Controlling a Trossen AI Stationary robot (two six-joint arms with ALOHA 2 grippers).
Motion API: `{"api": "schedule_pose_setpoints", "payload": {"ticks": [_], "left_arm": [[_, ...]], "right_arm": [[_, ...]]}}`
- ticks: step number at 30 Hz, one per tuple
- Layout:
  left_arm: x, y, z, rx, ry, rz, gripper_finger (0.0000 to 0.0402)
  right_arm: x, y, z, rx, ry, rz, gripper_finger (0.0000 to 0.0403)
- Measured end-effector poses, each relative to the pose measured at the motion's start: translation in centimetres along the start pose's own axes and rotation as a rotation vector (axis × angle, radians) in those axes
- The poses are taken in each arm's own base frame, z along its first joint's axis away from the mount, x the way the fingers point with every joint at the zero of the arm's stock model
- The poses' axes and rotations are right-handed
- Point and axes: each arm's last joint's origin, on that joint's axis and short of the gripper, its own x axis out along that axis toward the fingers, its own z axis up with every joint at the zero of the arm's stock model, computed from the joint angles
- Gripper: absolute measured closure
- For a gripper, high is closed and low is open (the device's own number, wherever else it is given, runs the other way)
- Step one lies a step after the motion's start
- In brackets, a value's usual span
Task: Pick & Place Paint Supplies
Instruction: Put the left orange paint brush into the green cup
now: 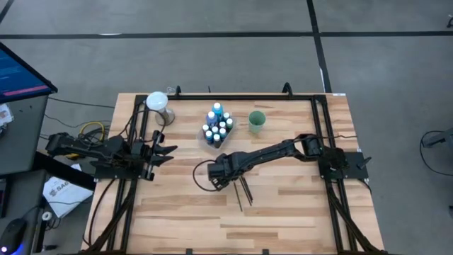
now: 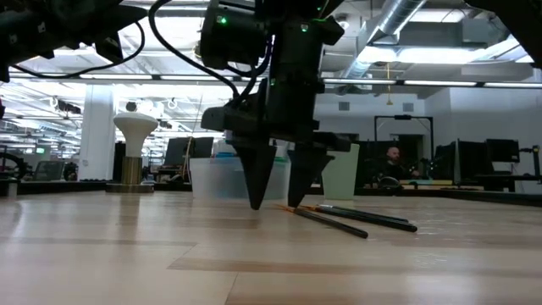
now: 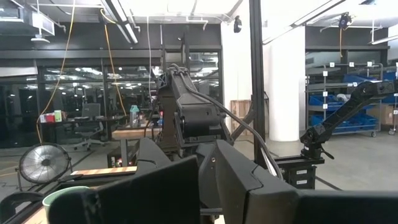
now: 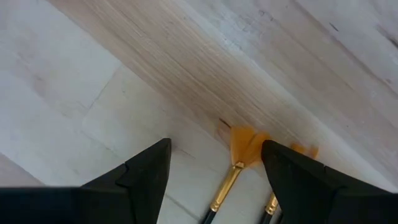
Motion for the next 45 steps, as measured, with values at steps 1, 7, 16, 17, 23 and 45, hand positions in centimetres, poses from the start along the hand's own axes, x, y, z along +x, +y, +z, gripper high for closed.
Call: {"api": "schedule_pose_setpoints", "payload": {"ticks": [1,7,16,17,23,45], "left_arm": [[0.0,0.0,0.0,0.0,0.0,0.0,0.0401],[0.0,0.0,0.0,0.0,-0.001,0.0,0.0401],[0.0,0.0,0.0,0.0,-0.001,0.0,0.0401],[0.0,0.0,0.0,0.0,-0.001,0.0,0.0401],[0.0,0.0,0.0,0.0,-0.002,0.0,0.0401],[0.0,0.0,0.1,0.0,-0.005,0.001,0.0401]], "right_arm": [[0.1,0.0,0.0,0.001,-0.002,0.002,0.0154],[0.4,-0.3,0.0,0.003,0.007,-0.009,0.0191],[0.6,-0.2,0.1,-0.046,0.008,0.004,0.0346],[0.6,-0.2,0.1,-0.046,0.01,0.006,0.0357],[0.6,-0.2,0.1,-0.061,0.024,0.019,0.0399],[-11.4,-1.3,1.1,-0.066,-0.34,0.143,0.0403]]}}
